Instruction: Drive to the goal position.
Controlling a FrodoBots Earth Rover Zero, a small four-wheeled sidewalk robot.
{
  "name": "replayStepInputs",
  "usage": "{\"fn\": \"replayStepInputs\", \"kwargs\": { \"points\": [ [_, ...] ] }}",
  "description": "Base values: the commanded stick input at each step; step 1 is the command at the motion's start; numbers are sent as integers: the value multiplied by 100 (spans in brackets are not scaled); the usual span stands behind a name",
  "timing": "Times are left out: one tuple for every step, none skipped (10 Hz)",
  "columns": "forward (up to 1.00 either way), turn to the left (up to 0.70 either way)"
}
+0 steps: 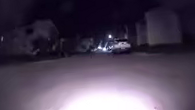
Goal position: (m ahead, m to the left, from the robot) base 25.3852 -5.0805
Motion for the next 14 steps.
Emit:
{"fn": "replayStepInputs", "kwargs": {
  "points": [
    [70,0],
    [70,0],
    [70,0],
    [70,0],
    [70,0],
    [70,0],
    [70,0],
    [70,0],
    [70,0],
    [70,0],
    [70,0],
    [70,0],
    [70,0],
    [70,0]
  ]
}}
